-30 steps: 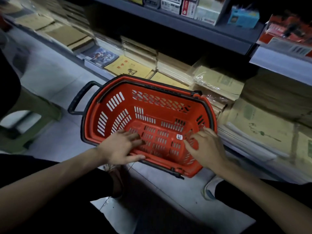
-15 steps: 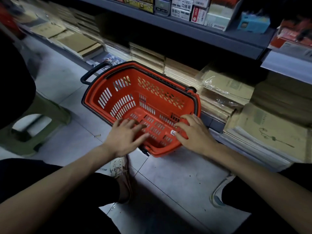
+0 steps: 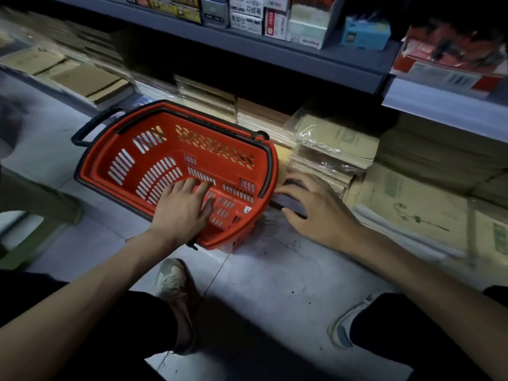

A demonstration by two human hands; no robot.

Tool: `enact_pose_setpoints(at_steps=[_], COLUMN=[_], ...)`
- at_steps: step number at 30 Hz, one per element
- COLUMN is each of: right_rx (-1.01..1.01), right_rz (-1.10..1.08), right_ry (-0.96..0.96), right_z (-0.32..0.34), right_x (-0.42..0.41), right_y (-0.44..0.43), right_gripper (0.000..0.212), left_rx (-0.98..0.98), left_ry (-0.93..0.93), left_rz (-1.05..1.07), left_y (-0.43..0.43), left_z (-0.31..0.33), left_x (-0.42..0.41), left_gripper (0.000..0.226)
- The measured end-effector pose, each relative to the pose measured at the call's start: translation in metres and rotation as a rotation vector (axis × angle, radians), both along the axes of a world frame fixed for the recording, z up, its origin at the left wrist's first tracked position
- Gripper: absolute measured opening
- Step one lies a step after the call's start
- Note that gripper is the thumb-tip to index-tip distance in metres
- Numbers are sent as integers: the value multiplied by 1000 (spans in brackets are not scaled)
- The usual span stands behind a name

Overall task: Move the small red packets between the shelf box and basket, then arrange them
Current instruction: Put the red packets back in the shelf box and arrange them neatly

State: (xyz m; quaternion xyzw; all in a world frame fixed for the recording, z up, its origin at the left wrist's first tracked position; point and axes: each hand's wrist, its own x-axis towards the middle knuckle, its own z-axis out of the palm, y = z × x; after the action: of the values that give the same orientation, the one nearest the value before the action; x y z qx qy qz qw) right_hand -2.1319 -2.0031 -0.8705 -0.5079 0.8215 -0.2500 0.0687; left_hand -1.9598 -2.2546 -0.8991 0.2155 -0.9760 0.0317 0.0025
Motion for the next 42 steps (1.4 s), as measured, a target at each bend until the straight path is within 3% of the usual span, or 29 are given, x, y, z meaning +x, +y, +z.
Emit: enact_pose_setpoints(at_steps=[5,13,26,29,36,42], right_rx=[70,15,-338,-412,-281,-246], right_rz=[-69,-96,-446,-510,-657,-733], right_ry=[74,226,267,314,336,347], right_z=[15,47,158,175,183,172], right_x=[-16,-38,-54,-64,-110,-127], right_y=[10,35,113,111,107,103], right_gripper=[45,48,51,46,40,14], left_rx=[65,54,-60,-102,5,-12], left_ry=[105,206,369,430,572,552], left_rz=[-91,-203,-310,-337,-381,-545], left_y=[30,88,180,187,185,160], left_z=[22,70,190,212,207,187], left_x=[-34,-93,-162,-184,-247,-272], left_gripper=[61,67,69,66,53,25])
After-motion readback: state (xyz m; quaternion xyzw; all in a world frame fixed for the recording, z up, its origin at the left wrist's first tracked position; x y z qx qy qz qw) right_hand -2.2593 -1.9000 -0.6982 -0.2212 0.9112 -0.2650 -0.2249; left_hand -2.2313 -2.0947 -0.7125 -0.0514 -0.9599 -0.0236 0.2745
